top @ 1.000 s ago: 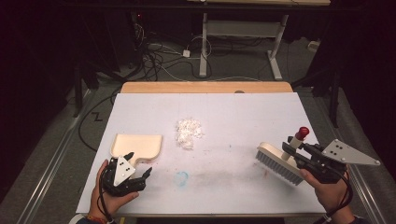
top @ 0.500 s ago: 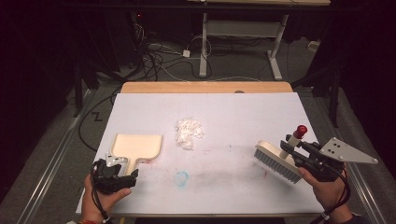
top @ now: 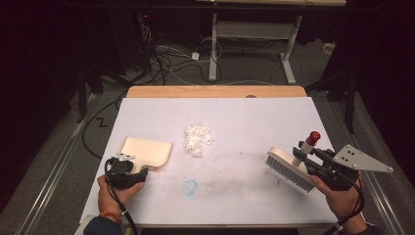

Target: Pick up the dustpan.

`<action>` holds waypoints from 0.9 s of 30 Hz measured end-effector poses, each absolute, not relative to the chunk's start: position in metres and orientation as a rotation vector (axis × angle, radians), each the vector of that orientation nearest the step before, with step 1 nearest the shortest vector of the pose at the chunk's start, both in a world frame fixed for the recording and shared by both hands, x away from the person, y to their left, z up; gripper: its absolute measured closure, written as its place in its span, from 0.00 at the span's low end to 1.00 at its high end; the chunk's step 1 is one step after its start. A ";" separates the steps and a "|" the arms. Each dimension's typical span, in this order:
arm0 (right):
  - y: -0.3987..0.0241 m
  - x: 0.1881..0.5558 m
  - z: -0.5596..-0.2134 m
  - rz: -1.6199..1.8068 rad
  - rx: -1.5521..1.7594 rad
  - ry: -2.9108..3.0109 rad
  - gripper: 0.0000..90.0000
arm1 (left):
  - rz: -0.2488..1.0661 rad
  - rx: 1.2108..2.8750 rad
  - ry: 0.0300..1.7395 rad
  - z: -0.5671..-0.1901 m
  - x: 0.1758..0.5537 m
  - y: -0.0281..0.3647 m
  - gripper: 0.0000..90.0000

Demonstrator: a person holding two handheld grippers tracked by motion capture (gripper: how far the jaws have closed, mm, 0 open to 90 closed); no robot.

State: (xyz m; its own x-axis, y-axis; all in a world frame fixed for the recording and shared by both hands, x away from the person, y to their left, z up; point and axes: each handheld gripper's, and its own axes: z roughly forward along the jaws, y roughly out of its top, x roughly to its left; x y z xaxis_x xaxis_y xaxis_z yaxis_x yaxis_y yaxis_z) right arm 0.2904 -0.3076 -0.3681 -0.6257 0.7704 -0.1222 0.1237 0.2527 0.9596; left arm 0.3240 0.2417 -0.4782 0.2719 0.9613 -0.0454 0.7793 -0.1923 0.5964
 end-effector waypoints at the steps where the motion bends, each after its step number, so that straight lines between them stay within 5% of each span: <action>1: -0.308 0.290 -0.368 1.400 0.810 1.934 0.78 | 0.472 2.040 1.560 -0.478 0.324 0.241 0.51; 6: -0.306 0.290 -0.369 1.400 0.804 1.941 0.78 | 0.470 2.075 1.525 -0.476 0.325 0.239 0.70; 27: -0.307 0.292 -0.371 1.391 0.814 1.951 0.78 | 0.379 2.289 1.286 -0.438 0.310 0.231 0.71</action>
State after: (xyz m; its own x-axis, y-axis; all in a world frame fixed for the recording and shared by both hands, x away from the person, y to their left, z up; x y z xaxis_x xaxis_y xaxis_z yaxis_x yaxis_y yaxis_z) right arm 0.2918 -0.3066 -0.3706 -0.6308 0.7665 -0.1206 0.1355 0.2619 0.9555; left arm 0.3095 0.2309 -0.4378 0.5189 0.8548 0.0046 0.7207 -0.4404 0.5354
